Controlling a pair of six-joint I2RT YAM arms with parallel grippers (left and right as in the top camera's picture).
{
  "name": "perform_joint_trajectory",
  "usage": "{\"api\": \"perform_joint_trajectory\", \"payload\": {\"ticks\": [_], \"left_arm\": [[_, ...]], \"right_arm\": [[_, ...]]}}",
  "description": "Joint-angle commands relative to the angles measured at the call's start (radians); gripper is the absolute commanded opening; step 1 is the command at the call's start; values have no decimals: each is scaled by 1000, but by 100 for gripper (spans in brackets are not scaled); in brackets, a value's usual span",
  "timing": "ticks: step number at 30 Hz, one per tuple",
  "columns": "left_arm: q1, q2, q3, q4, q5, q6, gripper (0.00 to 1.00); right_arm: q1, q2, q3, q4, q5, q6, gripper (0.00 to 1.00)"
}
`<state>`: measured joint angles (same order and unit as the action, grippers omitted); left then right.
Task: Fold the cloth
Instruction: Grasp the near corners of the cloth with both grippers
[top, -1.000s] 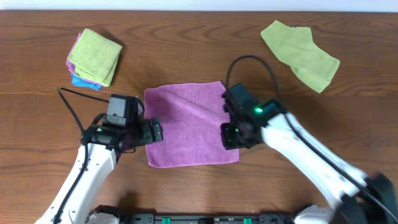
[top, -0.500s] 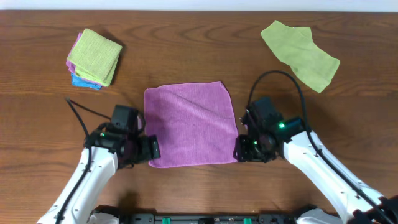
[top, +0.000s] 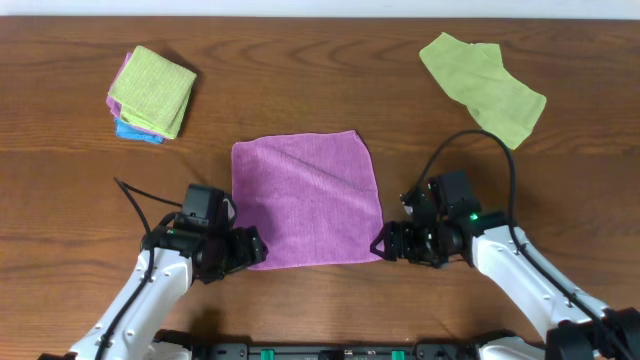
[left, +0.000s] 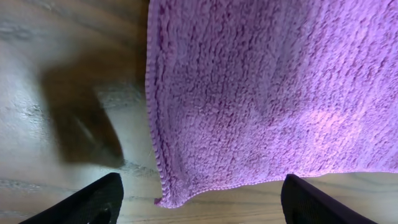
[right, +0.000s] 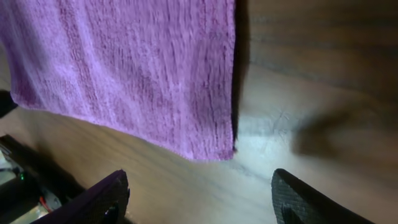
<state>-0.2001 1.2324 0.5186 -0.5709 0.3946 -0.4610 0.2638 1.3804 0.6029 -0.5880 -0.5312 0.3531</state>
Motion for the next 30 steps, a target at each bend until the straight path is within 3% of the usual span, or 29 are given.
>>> {"api": "perform_joint_trajectory", "payload": {"ticks": [1, 9, 18, 23, 29, 30], "left_arm": [[-3, 6, -25, 13, 19, -45, 83], [-3, 25, -48, 74, 45, -75, 78], [-3, 63, -48, 90, 43, -119, 50], [-3, 91, -48, 108, 44, -128, 33], [-3, 90, -47, 127, 44, -150, 6], [-3, 90, -47, 127, 44, -150, 6]], "right_arm": [[-8, -3, -30, 32, -10, -17, 74], [-8, 26, -39, 90, 37, -10, 73], [-7, 167, -40, 153, -23, 10, 63], [-6, 193, -40, 160, -32, 9, 51], [13, 193, -40, 149, -51, 10, 18], [13, 193, -40, 146, -56, 13, 13]]}}
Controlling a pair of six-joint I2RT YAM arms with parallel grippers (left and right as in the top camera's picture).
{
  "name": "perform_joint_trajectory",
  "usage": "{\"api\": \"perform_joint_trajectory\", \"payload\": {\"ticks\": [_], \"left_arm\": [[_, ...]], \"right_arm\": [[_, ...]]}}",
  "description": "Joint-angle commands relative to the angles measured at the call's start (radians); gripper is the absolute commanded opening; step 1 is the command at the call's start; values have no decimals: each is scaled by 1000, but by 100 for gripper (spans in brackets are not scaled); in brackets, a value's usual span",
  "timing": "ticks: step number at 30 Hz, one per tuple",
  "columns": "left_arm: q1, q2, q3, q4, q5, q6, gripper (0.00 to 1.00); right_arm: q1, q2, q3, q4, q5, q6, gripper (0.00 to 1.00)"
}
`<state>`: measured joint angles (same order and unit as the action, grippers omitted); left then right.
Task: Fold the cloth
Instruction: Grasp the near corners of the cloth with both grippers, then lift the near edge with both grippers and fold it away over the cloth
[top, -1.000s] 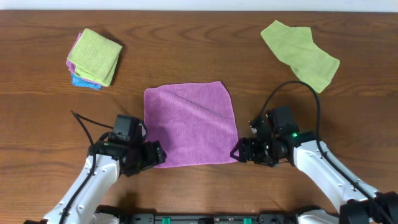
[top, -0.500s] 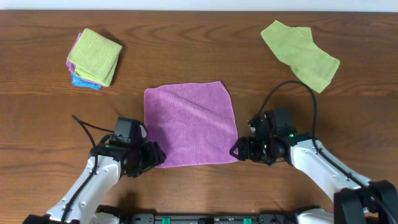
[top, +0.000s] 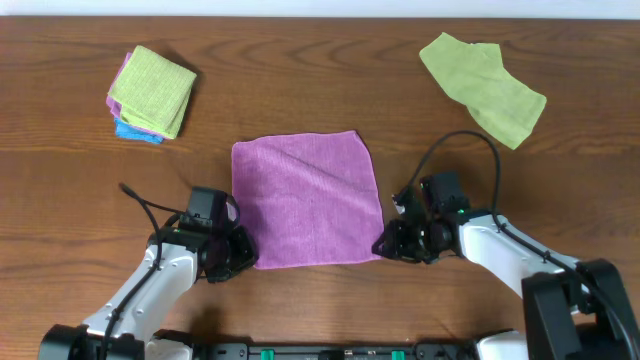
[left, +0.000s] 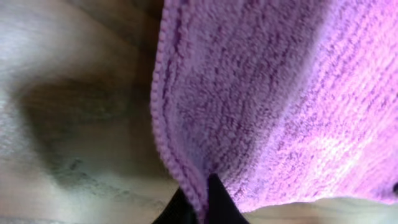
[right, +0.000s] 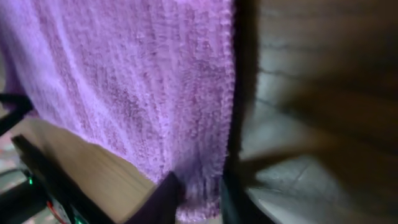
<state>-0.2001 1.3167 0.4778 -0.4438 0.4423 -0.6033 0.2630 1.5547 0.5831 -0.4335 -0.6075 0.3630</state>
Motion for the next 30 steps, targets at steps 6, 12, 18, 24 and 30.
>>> {"api": "perform_joint_trajectory", "payload": {"ticks": [6, 12, 18, 24, 30], "left_arm": [[-3, 6, -3, -1, -2, -7, 6], [-3, -31, 8, -24, 50, -7, 6], [-3, -181, 25, -142, 49, -6, 6], [-3, -409, 26, -238, 70, -40, 6], [-3, -604, 26, -288, 69, -94, 6]], "right_arm": [[13, 16, -19, -12, -54, 3, 2], [12, -48, 15, -120, -79, 2, 2], [13, -243, 91, -306, -19, -1, 2], [13, -429, 146, -455, 24, 16, 2], [13, -525, 146, -518, 27, 45, 2]]}}
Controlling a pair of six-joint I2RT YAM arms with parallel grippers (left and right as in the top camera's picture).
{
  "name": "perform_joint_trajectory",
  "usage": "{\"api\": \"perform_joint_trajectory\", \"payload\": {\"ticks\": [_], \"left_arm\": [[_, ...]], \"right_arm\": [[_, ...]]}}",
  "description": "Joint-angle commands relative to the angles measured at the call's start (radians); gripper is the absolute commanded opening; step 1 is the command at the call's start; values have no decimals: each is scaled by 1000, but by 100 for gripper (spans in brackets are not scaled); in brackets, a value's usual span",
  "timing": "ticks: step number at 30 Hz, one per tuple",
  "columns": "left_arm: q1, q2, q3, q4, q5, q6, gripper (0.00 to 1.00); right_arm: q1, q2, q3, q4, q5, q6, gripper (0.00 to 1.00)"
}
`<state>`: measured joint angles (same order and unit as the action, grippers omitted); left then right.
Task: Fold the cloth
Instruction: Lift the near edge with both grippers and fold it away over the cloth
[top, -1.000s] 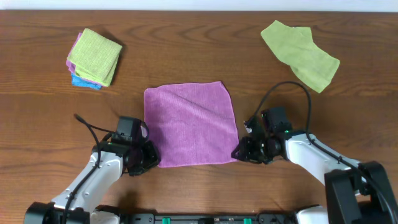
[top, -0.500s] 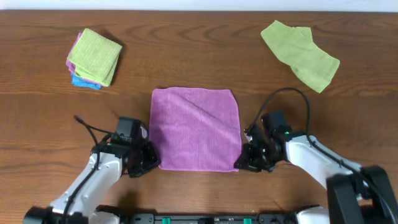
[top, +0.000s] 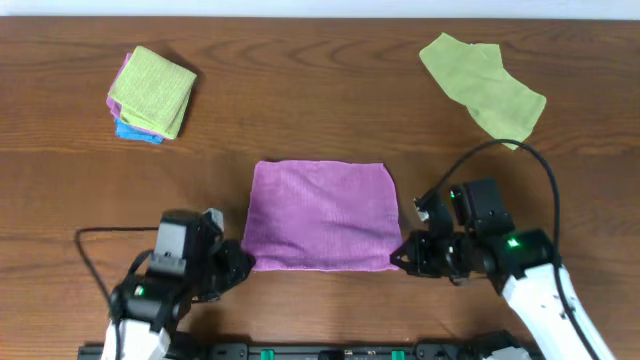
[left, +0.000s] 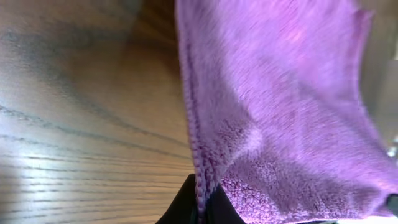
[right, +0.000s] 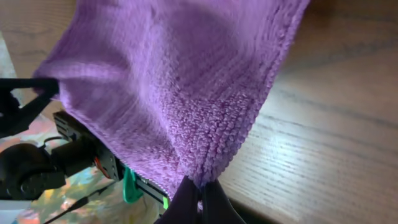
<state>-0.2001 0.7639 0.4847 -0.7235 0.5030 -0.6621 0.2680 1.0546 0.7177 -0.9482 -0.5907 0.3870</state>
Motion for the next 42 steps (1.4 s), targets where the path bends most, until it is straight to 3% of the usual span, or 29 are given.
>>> {"api": "perform_joint_trajectory", "payload": {"ticks": [1, 5, 10, 21, 27, 33, 42], "left_arm": [[-3, -63, 19, -8, -2, -46, 6], [-3, -58, 19, 35, -97, -64, 6], [-3, 31, 19, 216, -103, -64, 6], [-3, 518, 58, 698, -57, -63, 6], [-2, 733, 245, 694, -67, 30, 6], [14, 780, 339, 671, -92, 38, 6], [19, 780, 338, 566, -104, 58, 6]], "right_arm": [[8, -29, 12, 0, 15, 22, 2], [8, -19, 12, 41, 72, 52, 2], [8, 43, 12, 135, 121, 80, 2], [7, 274, 12, 402, 203, 159, 2], [0, 342, 12, 597, 262, 196, 1], [-19, 367, 16, 791, 276, 194, 2], [-18, 384, 16, 774, 247, 184, 2]]}}
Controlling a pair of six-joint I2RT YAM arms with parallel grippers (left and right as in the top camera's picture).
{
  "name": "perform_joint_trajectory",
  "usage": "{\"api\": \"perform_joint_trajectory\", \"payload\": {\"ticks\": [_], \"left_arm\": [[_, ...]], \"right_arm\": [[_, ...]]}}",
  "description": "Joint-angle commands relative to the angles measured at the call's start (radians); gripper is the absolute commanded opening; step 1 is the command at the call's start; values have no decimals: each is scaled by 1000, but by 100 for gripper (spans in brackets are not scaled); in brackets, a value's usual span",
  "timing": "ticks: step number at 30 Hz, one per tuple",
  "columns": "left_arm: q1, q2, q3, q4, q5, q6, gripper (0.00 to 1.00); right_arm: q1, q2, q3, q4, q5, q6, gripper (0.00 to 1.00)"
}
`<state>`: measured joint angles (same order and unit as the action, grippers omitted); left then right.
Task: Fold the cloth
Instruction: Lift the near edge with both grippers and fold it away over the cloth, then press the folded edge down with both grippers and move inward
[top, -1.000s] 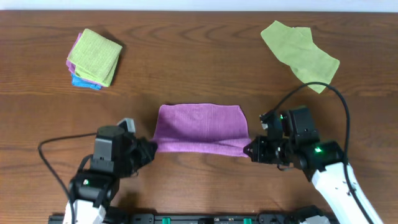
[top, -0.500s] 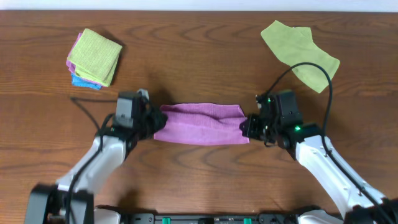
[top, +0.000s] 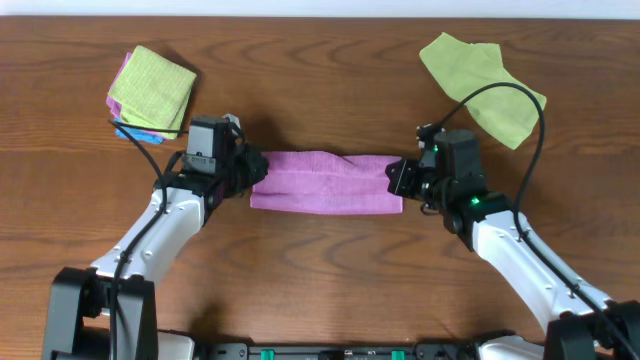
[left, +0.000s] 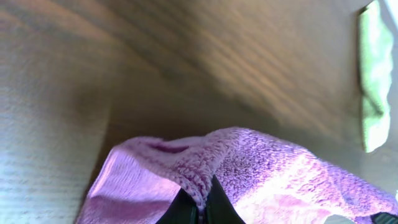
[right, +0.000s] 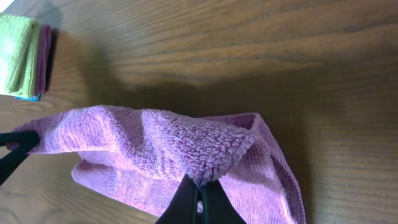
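Note:
The purple cloth (top: 325, 182) lies in the middle of the table as a long narrow band, doubled over on itself. My left gripper (top: 250, 170) is shut on its left upper corner (left: 199, 186), and my right gripper (top: 395, 176) is shut on its right upper corner (right: 208, 165). In both wrist views the pinched corner stands up above the lower layer of cloth (right: 155, 186), and the top layer arches a little between the two grippers.
A stack of folded cloths (top: 150, 92), green on top, sits at the far left. A loose green cloth (top: 485, 85) lies crumpled at the far right. The table is dark brown wood (top: 320, 80).
Both grippers have moved from the near side of the table to the far side, each still shut on its corner. The cloth has gone from a lifted sheet to a narrow doubled band.
The cloth lay flat and both grippers stood open at its near corners. Then each was shut on a near corner. Then the near edge was raised off the table. Now those corners sit over the far edge, and the cloth is doubled in half.

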<state>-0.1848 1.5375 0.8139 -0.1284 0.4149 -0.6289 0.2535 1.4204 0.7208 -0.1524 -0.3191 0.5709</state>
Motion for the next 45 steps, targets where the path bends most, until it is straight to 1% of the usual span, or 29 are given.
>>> {"api": "perform_joint_trajectory", "payload": {"ticks": [1, 7, 12, 13, 14, 15, 16, 17, 18, 20, 21, 22, 23, 24, 25, 26, 27, 28, 29, 33, 38, 39, 43, 45], "left_arm": [[4, 6, 9, -50, -16, 25, 6], [5, 6, 9, -176, -31, 32, 6], [5, 6, 9, -216, -57, 31, 6], [5, 6, 9, -216, -57, 31, 6], [5, 6, 9, -216, -56, 31, 6], [5, 6, 9, -216, -56, 31, 25], [5, 6, 9, -216, -56, 32, 53], [5, 5, 9, -216, -56, 35, 84], [5, 4, 9, -216, -55, 51, 86], [6, -2, 9, -216, -55, 68, 90], [6, -8, 10, -216, -53, 79, 90], [6, -15, 10, -216, -50, 92, 88], [6, -25, 10, -216, -47, 106, 80], [6, -38, 10, -215, -48, 121, 65], [6, -52, 10, -214, -48, 134, 38], [6, -69, 10, -212, -49, 145, 23], [6, -85, 10, -211, -53, 152, 14], [6, -97, 10, -210, -58, 159, 7], [6, -108, 10, -210, -71, 162, 6], [3, -110, 10, -201, -83, 161, 6], [-43, -103, 10, -137, -85, 168, 6], [-57, -103, 10, -127, -101, 185, 6], [-108, -90, 10, -132, -272, 188, 6], [-119, -73, 10, -124, -300, 188, 6]], "right_arm": [[-3, 18, 13, -48, -40, 1, 2], [-3, 19, 13, -227, -62, -4, 2], [-3, 20, 12, -237, -53, -14, 1], [-3, 20, 12, -236, -51, -15, 8], [-3, 20, 12, -234, -51, -15, 26], [-3, 20, 12, -232, -51, -15, 47], [-3, 20, 12, -225, -51, -19, 60], [-4, 20, 12, -212, -51, -27, 72], [-5, 19, 13, -203, -51, -27, 75], [-5, 19, 13, -181, -51, -26, 76], [-5, 19, 13, -169, -52, -26, 69], [-5, 19, 16, -161, -53, -26, 40], [-5, 19, 23, -158, -53, -26, 10], [-5, 19, 33, -158, -55, -26, 1], [-5, 19, 45, -158, -55, -27, 1], [-5, 19, 59, -158, -55, -29, 2], [-5, 19, 74, -158, -54, -31, 2], [-4, 19, 85, -158, -54, -42, 2], [-2, 19, 94, -158, -51, -54, 2], [13, 26, 97, -175, 13, -71, 2], [43, 90, 97, -181, 35, -79, 2], [46, 108, 97, -178, 35, -79, 2], [49, 166, 97, -166, 35, -78, 2], [49, 193, 97, -156, 35, -79, 1]]}}
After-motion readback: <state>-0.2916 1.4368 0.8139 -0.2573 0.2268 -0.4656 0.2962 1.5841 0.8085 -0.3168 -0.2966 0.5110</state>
